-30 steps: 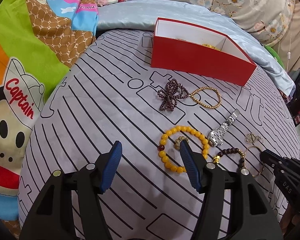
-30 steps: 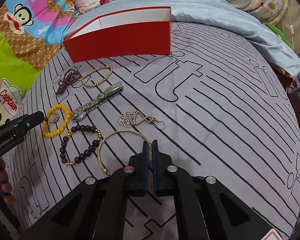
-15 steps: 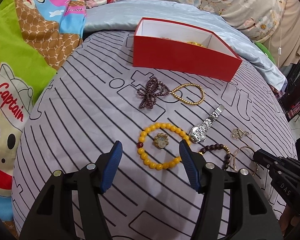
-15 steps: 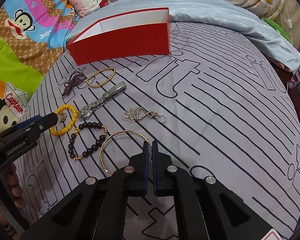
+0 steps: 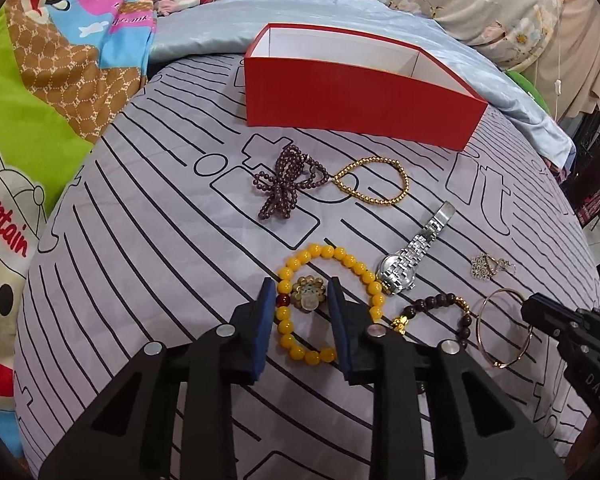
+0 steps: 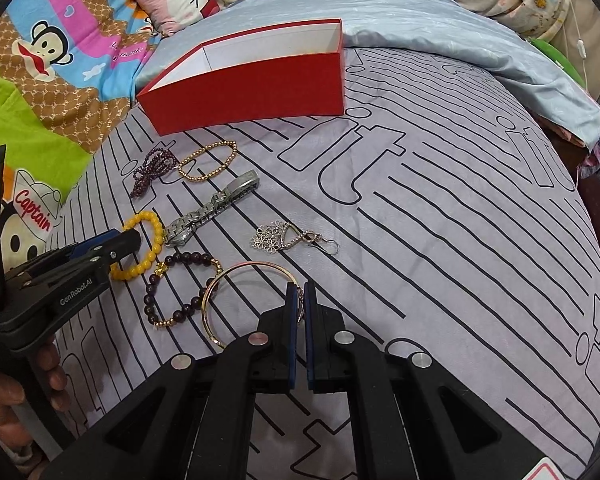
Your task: Organize jewelry
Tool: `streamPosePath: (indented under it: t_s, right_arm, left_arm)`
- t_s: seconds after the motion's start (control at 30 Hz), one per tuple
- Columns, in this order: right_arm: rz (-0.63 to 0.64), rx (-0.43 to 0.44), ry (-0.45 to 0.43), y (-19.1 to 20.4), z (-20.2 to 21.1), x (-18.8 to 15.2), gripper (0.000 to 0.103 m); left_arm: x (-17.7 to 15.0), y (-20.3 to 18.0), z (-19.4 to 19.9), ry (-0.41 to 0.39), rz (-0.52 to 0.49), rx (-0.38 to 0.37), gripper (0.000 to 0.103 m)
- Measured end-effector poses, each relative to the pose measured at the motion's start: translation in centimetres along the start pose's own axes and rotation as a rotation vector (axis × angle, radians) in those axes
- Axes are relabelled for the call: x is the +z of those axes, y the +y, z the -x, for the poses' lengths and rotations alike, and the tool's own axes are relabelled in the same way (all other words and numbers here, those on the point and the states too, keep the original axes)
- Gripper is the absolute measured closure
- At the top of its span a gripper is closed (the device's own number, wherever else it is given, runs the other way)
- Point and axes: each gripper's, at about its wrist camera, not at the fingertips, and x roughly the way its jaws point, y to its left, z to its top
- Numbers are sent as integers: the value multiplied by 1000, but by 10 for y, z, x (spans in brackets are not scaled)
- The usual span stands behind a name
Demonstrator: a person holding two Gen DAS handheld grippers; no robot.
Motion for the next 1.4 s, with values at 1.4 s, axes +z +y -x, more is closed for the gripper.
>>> streamPosePath:
  t_s: [1.4]
  right_arm:
    - [-12, 29, -64, 0, 23, 16, 100]
  left_arm:
    - [33, 30, 65, -91, 62, -116, 103]
